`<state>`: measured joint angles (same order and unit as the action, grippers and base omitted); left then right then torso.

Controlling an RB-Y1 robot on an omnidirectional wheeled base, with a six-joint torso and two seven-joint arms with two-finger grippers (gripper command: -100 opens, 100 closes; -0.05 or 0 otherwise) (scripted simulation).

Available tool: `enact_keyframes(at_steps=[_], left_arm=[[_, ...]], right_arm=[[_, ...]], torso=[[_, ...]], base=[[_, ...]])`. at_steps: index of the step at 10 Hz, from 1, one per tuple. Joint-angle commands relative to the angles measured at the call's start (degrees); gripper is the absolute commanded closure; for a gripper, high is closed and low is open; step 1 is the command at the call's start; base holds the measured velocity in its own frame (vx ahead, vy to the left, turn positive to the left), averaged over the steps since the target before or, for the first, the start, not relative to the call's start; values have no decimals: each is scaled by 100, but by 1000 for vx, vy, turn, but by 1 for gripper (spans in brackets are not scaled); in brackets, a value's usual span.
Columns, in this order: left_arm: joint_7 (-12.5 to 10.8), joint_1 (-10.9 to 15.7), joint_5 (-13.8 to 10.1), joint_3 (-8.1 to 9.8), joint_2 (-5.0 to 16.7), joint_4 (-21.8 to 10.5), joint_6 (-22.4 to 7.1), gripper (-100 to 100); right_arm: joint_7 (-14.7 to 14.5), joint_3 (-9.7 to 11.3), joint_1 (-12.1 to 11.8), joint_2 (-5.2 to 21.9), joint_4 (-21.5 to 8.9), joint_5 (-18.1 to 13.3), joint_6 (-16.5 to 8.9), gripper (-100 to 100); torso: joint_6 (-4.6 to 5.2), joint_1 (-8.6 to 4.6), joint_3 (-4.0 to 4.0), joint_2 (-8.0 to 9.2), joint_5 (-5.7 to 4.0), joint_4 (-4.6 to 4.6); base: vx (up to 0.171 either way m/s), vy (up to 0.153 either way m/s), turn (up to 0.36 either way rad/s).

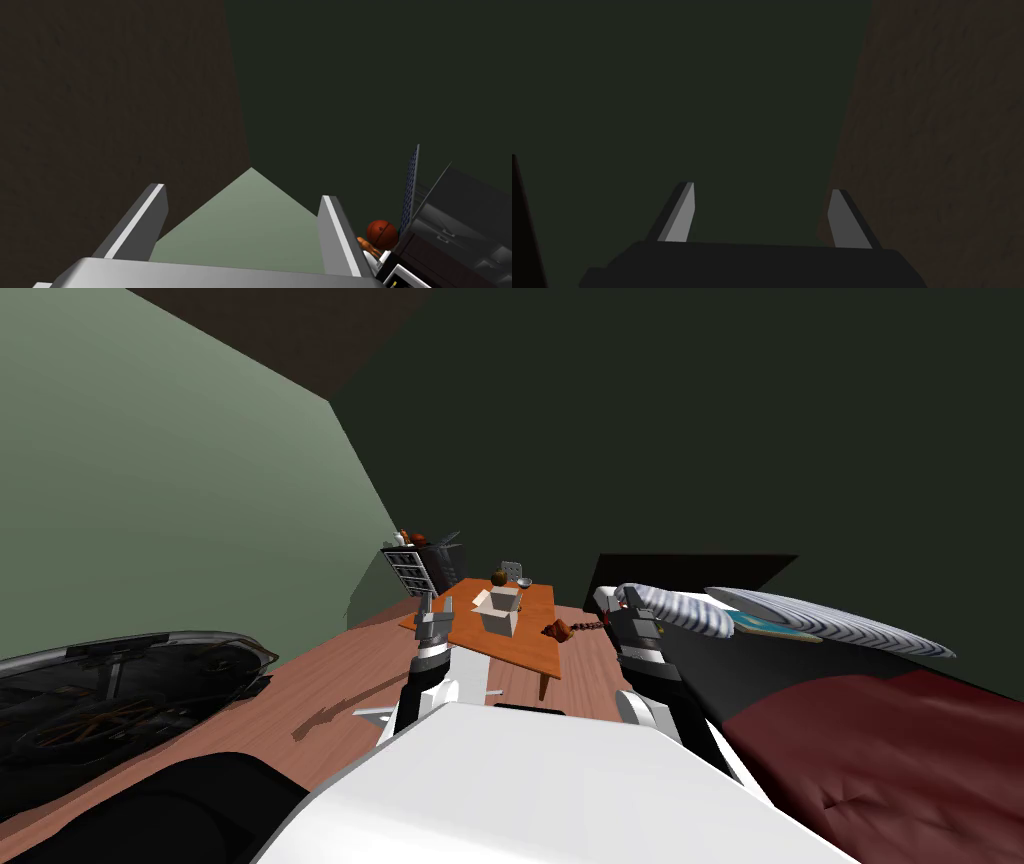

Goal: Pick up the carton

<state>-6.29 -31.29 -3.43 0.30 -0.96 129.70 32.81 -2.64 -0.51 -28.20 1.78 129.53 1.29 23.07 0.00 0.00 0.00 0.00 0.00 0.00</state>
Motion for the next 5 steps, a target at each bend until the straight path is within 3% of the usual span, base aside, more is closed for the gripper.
enact_keyframes(at_steps=[1,5], left_arm=[[-22,9,5,-4,263,-2,-78,-100],[-149,58,34,-29,895,-33,-496,-100]], right_arm=[[0,0,0,0,0,0,0,0],[0,0,0,0,0,0,0,0]], torso=[[0,0,0,0,0,0],[0,9,3,5,2,1]], base=[[-1,3,-17],[-13,18,-30]])
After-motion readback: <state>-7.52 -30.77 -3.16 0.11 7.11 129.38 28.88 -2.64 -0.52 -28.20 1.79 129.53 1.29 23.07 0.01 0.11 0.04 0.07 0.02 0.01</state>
